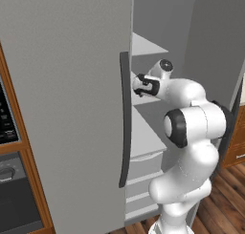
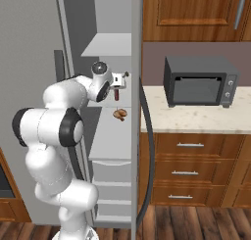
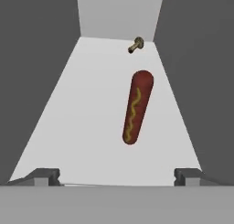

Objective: Store the hot dog in the freezer for long-term storage. Close the freezer door after placing the cooked food.

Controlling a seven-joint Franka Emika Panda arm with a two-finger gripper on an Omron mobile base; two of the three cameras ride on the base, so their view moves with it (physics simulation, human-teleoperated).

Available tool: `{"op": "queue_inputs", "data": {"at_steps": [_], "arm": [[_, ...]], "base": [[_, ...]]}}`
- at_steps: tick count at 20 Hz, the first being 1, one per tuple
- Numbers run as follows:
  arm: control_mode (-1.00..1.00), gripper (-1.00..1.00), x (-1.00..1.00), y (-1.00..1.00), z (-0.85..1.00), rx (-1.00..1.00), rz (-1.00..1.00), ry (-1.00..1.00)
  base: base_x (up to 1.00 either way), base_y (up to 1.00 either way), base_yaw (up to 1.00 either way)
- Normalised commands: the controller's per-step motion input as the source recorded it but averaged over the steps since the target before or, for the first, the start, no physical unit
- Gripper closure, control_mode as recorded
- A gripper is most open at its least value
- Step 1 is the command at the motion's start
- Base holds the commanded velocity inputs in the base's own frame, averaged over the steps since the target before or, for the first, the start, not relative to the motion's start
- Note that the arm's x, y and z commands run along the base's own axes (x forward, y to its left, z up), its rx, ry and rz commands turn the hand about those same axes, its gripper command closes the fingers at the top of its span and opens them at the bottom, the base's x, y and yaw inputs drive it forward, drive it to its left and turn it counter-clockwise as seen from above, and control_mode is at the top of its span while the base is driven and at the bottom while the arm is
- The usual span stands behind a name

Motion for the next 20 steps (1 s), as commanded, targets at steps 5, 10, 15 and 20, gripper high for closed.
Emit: {"op": "queue_inputs", "data": {"at_steps": [5,10,15,20], "arm": [[-1.00,-1.00,-1.00,0.00,0.68,0.00,0.00,0.00],[-1.00,-1.00,-1.00,0.15,0.68,0.00,0.00,0.04],[-1.00,-1.00,-0.97,0.10,0.21,0.02,-0.14,0.30],[-1.00,-1.00,-0.88,0.00,0.17,0.07,-0.20,0.55]], "base": [[0.00,0.00,0.00],[0.00,0.00,0.00],[0.00,0.00,0.00],[0.00,0.00,0.00]]}}
